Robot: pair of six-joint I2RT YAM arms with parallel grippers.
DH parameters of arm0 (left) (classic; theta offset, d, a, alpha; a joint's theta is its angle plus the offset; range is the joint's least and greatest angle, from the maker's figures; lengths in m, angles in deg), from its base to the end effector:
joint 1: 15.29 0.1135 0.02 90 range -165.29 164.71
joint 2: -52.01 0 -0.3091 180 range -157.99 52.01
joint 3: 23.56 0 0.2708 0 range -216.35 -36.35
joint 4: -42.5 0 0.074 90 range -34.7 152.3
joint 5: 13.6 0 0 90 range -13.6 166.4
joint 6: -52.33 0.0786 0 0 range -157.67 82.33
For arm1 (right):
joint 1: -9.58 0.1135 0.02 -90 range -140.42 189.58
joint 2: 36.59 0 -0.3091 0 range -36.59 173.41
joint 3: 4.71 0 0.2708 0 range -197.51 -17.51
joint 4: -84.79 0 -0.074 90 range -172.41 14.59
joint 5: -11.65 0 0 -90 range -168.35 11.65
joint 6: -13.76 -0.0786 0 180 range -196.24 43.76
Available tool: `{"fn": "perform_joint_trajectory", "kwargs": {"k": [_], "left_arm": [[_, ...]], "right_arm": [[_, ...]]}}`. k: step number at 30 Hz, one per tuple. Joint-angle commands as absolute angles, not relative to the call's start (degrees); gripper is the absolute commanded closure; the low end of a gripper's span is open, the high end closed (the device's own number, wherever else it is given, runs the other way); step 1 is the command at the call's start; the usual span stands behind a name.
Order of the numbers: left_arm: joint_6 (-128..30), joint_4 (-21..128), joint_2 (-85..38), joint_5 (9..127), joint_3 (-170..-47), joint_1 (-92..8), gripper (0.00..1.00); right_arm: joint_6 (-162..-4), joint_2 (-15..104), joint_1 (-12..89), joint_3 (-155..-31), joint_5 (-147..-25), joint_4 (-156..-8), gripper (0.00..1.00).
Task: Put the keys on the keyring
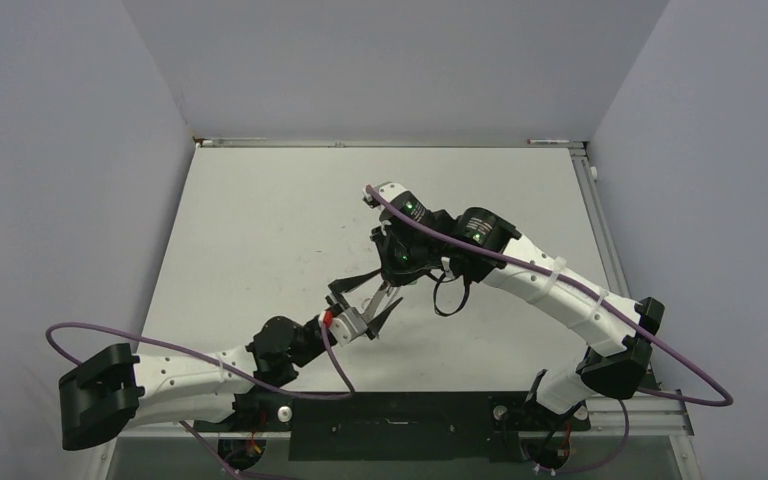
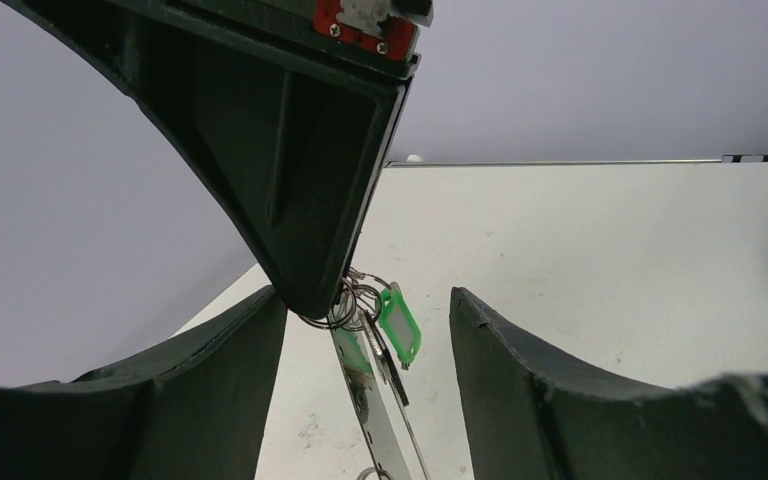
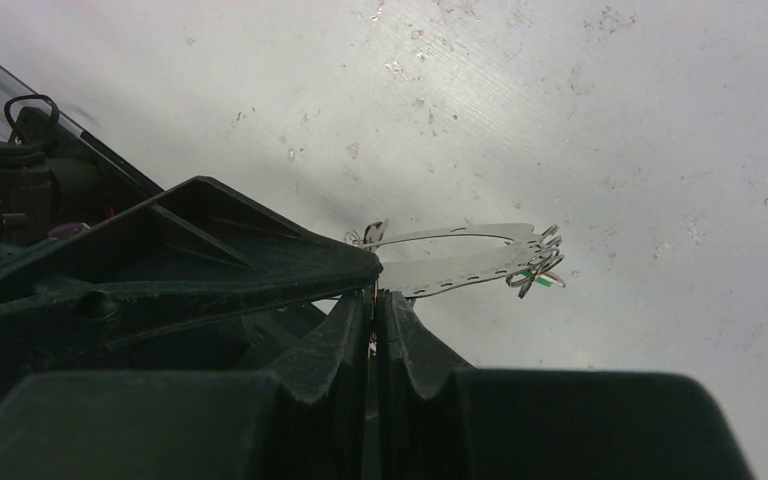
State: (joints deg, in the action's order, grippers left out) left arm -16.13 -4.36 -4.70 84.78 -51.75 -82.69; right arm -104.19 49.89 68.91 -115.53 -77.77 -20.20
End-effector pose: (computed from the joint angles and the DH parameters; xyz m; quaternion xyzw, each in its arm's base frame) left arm 0.0999 -0.2101 0.2903 0.3667 0.4581 -0.2756 0.7614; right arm 0.1764 0.2959 0.4156 -0.2530 0.9070 0.2288 0.2468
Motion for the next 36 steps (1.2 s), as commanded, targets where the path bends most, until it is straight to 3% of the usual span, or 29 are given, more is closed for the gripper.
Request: {"fn": "perform_joint_trajectory", "kwargs": {"k": [1,13,19,25,30,33,36], "left_arm": [[-16.3,-3.5,-4.1,85.2,-56.0,-83.5,0.43],[-18.3,-10.2,-8.7,94.7,-56.7,-83.7,0.5],[-17.0,-11.7,-9.0,97.5,-55.1,-83.8,0.67],[-13.3,-10.3,-7.2,94.8,-52.6,-83.8,0.69],[-10.1,-7.1,-4.9,95.3,-50.6,-83.8,0.62],[-11.2,-5.8,-1.2,97.0,-49.2,-84.0,0.46],[-13.4,0.9,5.0,92.9,-49.7,-84.3,0.38]], "right_arm": [[-105.3,47.6,69.4,-117.0,-75.5,-22.8,0.95],[-106.5,46.1,70.2,-115.9,-75.5,-24.3,0.95],[-106.5,45.2,70.3,-116.1,-75.0,-23.8,0.95],[-106.7,44.6,70.4,-116.1,-75.6,-23.7,0.95],[-106.8,44.2,70.4,-117.4,-74.8,-22.9,0.95],[-108.0,43.4,70.3,-116.8,-72.0,-23.8,0.95],[-110.6,41.4,70.2,-113.6,-68.4,-27.2,0.95]]}}
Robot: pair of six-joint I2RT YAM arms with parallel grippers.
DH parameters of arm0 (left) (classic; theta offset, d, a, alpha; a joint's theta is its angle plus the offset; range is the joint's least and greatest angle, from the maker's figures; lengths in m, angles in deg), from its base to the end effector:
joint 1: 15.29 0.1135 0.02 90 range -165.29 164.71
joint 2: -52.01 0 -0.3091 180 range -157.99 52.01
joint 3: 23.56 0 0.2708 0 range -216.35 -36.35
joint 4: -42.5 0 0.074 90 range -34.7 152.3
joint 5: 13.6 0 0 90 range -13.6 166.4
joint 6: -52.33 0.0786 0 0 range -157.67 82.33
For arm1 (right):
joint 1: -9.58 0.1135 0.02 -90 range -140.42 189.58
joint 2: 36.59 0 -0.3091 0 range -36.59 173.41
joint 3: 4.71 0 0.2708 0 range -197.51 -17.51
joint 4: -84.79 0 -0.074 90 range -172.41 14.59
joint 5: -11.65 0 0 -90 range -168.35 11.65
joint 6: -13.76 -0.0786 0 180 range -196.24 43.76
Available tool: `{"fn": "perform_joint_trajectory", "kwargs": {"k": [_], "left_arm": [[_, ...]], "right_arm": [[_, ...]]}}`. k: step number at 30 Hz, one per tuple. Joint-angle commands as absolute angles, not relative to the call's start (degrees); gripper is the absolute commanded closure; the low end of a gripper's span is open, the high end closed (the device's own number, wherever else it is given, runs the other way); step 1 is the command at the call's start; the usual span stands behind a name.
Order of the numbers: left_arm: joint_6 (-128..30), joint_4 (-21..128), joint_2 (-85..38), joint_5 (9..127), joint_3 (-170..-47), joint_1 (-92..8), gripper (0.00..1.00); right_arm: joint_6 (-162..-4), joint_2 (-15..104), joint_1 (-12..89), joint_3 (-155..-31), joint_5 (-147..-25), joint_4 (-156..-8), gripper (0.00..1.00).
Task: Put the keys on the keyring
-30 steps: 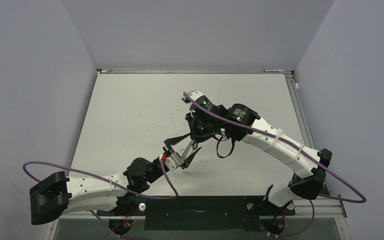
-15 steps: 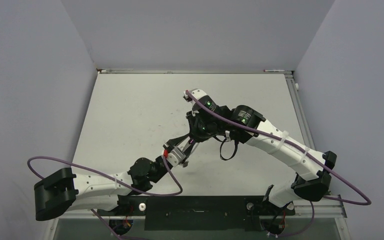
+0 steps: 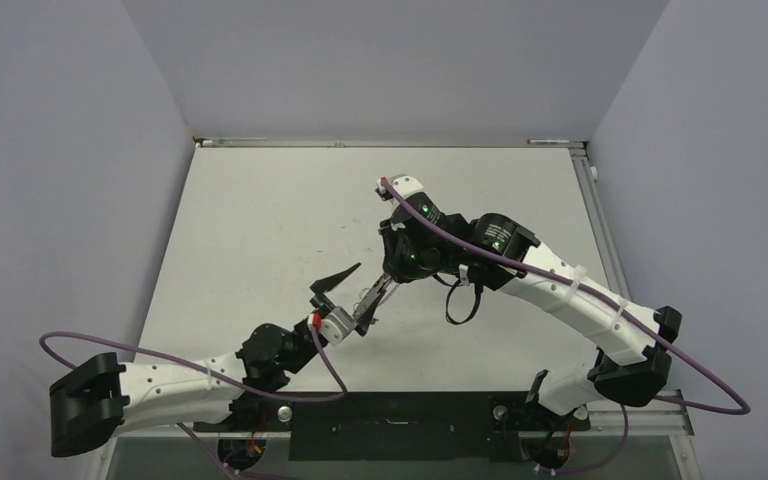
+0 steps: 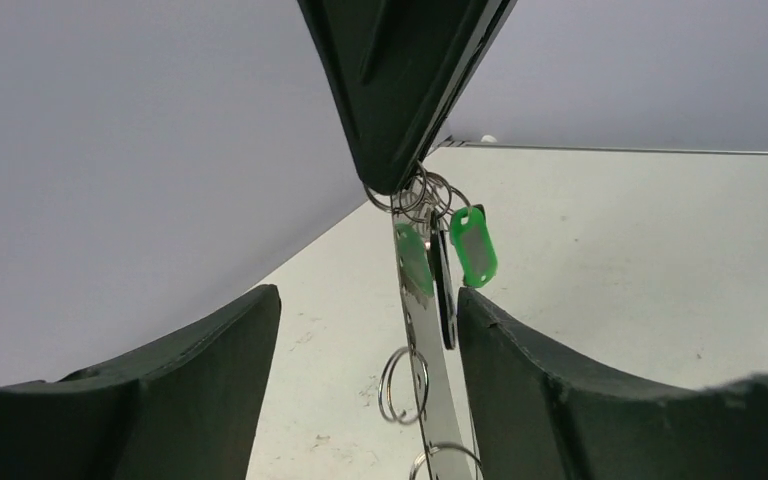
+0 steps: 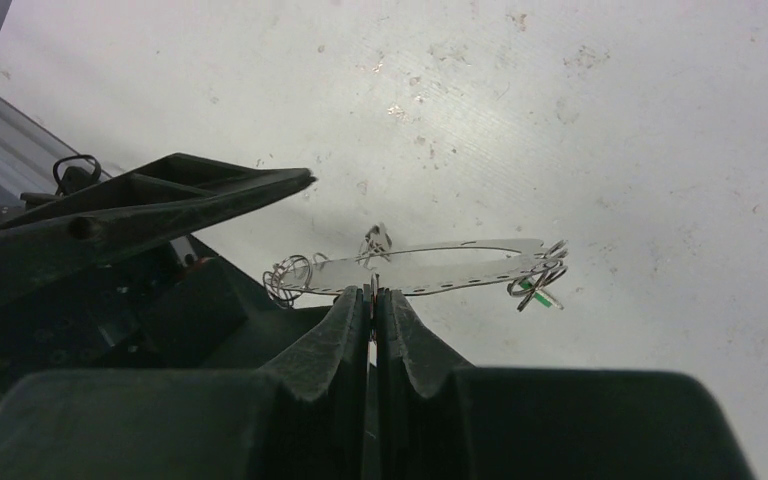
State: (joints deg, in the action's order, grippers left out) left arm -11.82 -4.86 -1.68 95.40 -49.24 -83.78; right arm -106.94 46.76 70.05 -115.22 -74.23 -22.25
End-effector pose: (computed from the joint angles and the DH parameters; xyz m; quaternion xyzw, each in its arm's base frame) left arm 0.1030 -0.1916 0.2845 0.3267 0.4864 -0.2037 0.7843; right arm 0.1682 0.2856 0.4349 -0.2248 0.8983 0.2453 0.2869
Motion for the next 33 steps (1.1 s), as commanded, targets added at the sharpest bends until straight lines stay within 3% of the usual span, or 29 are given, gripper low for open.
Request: {"fn": "perform_joint_trajectory", "kwargs": {"k": [1,6,11,22,33], "left_arm": [[-14.0,4.4,7.1,91.6,-50.7,-84.4,0.36],[-16.4,17.3,15.5,90.2,-53.6,-84.6,0.34],[-18.7,18.0,17.6,89.3,-54.9,-84.9,0.42],[-19.1,7.0,4.9,94.5,-58.3,-87.1,0.49],[-16.6,-9.1,-7.7,99.0,-59.9,-87.5,0.59]], "right_arm": [[-112.0,40.8,70.1,-112.6,-67.0,-28.4,0.95],[-118.1,38.8,69.8,-110.1,-60.1,-31.7,0.95],[-127.5,41.9,69.9,-112.1,-53.8,-26.5,0.95],[-150.6,45.2,69.8,-115.1,-44.2,-17.6,0.95],[-153.7,45.6,70.8,-115.1,-45.5,-17.1,0.95]]}}
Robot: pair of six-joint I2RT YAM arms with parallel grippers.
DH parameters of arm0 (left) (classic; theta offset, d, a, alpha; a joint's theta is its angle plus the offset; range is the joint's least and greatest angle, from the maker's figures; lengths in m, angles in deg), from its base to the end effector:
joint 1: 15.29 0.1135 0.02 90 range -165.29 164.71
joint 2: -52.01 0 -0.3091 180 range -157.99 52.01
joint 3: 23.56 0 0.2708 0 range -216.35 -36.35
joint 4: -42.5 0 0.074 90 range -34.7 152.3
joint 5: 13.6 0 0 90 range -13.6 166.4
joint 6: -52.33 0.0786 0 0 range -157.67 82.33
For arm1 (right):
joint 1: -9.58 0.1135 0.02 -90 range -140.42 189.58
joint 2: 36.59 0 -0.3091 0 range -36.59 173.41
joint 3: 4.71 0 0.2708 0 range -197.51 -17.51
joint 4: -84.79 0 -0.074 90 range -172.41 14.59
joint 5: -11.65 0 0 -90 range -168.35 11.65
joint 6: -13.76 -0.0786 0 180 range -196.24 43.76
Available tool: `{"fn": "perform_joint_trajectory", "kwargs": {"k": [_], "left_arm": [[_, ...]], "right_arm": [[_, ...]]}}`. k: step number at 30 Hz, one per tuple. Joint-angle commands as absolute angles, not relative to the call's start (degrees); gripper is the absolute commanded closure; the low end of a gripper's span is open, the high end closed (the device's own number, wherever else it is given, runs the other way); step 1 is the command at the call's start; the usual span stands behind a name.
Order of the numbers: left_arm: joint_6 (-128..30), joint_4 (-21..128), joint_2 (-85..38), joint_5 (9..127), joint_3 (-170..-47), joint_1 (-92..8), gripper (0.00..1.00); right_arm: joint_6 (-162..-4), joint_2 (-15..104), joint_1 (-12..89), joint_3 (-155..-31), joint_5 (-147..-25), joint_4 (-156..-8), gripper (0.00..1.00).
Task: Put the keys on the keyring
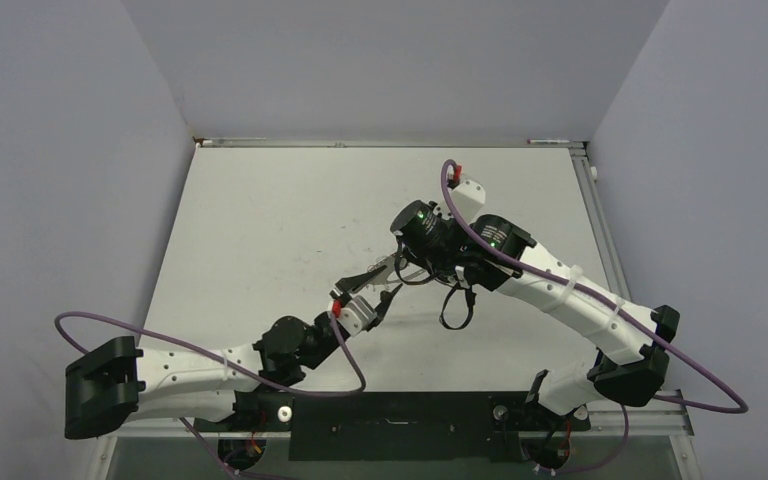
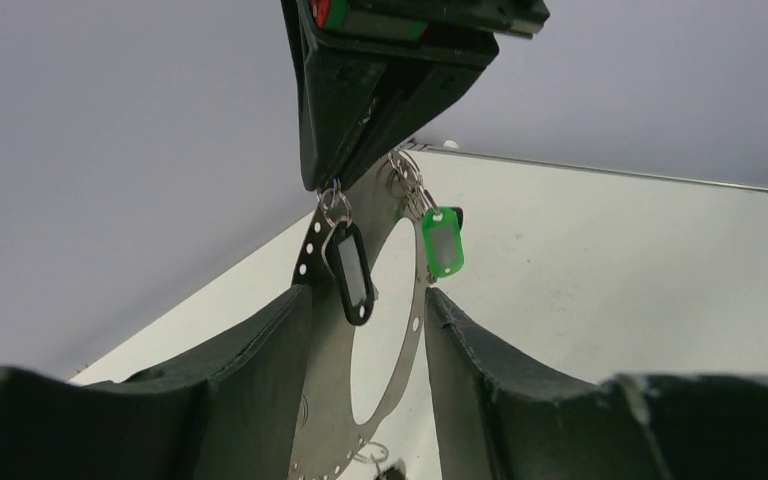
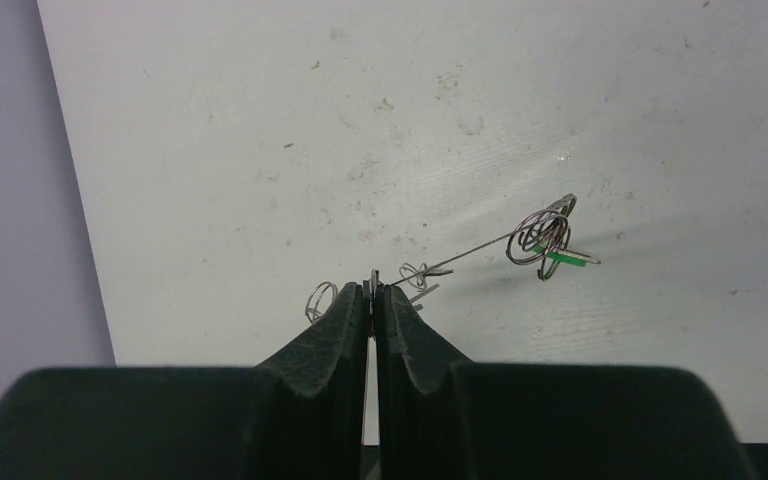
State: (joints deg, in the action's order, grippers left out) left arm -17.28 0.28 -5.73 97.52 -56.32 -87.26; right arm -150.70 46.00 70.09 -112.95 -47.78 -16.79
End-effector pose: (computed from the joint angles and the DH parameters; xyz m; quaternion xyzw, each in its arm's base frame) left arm 0.1016 -0.2206 0.3042 0.3186 0.5102 -0.2465 0.7599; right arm 0.1874 0.2501 0.4244 0.1945 0.8972 0.1888 0.3487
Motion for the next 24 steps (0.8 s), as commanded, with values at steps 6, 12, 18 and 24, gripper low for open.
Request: {"fn": "perform_joint_trajectory", "kwargs": {"k": [6,12,18,24], "left_arm": [[-16.5,-13.9,-9.8,96.3,-60.3,-87.5,0.71],[-14.5,-15.3,-13.4,96.6,-61.7,-87.5,0.7],[-12.4,-18.0,-16.2,98.0,-61.8,-87.5,0.7],[-9.6,-21.2,-19.8,101.7,-63.2,-87.5,0.7]], "right_arm": [[-155.2,44.9,71.1,-114.6,-46.3,-17.4,0.95],[-156.0,44.4,71.4,-114.6,-47.0,-17.7,0.95],[-156.4,43.9,72.4,-114.6,-47.0,-18.0,0.95],[-156.9,43.4,73.1,-113.9,-47.1,-18.0,0.95]]}}
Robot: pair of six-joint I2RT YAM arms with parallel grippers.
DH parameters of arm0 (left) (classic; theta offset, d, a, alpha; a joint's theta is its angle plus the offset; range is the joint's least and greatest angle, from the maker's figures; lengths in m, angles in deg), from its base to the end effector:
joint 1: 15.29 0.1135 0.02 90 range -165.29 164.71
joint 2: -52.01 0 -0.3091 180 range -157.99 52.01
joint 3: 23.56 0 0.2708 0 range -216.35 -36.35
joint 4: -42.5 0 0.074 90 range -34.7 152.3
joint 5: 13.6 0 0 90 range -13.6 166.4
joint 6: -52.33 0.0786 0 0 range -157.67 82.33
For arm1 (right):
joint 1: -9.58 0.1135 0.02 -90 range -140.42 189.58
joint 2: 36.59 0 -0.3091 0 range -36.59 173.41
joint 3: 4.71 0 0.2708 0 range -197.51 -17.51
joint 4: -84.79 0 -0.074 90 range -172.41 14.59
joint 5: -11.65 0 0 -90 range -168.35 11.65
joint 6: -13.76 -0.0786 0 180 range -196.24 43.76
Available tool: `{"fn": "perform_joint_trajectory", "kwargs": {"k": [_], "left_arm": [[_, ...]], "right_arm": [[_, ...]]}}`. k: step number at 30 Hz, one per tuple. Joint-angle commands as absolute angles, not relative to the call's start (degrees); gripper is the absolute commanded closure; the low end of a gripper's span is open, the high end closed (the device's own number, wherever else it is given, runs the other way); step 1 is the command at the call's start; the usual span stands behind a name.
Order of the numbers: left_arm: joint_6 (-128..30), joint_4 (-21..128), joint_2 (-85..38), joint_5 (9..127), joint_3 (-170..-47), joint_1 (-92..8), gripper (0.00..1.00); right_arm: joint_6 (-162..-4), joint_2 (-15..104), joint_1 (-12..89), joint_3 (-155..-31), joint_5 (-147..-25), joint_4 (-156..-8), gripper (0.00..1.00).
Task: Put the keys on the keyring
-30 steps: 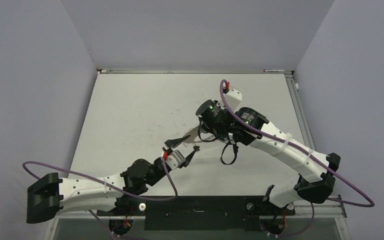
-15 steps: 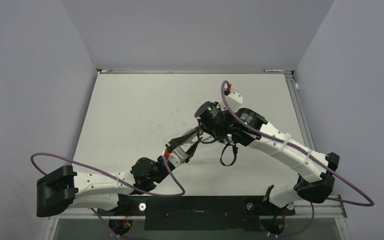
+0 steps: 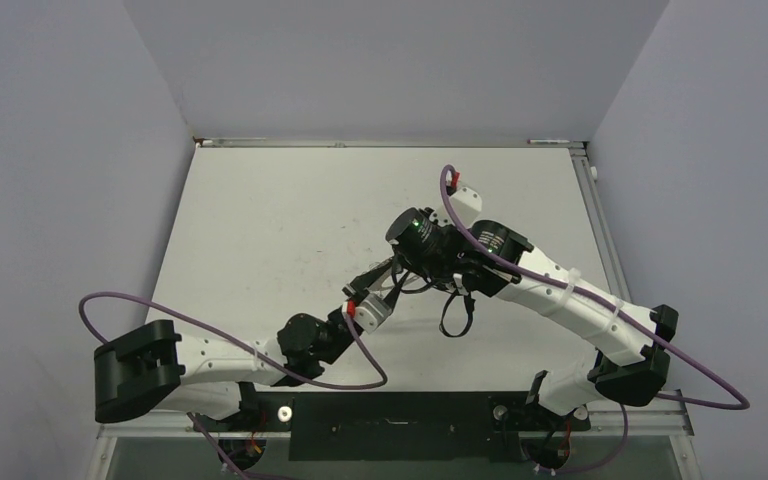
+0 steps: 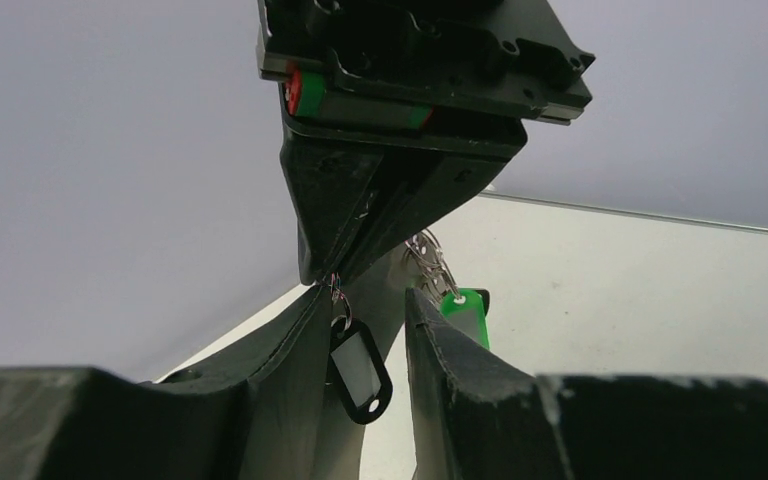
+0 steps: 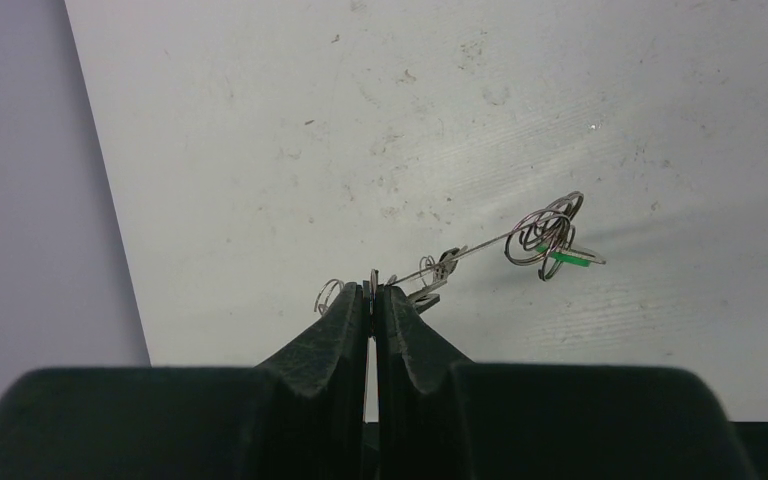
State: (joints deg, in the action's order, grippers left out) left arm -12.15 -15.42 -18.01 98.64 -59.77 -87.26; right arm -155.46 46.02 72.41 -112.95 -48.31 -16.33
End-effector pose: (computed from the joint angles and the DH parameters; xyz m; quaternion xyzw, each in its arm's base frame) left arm 0.1129 -0.2507 0.3133 0.2944 0.4736 -0.2283 0.7981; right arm 0.1763 0.2573 0.4234 0.2115 0.8956 0.2080 0.3316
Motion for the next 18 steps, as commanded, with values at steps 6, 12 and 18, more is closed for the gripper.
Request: {"fn": "perform_joint_trajectory", "kwargs": {"k": [6,12,18], "left_arm": [[-8.1,-23.2,-21.2,104.0,-63.1,-87.5,0.78],[-6.1,-22.6,-21.6,104.7,-62.9,-87.5,0.86],[-5.3,-23.4,-22.0,105.0,-61.9,-87.6,0.95]], "right_arm": [[-156.9,42.9,73.7,-113.9,-47.0,-18.1,0.95],[-157.2,42.8,74.2,-114.2,-46.6,-18.0,0.95],[-157.6,42.7,74.6,-114.4,-46.8,-17.9,0.95]]}}
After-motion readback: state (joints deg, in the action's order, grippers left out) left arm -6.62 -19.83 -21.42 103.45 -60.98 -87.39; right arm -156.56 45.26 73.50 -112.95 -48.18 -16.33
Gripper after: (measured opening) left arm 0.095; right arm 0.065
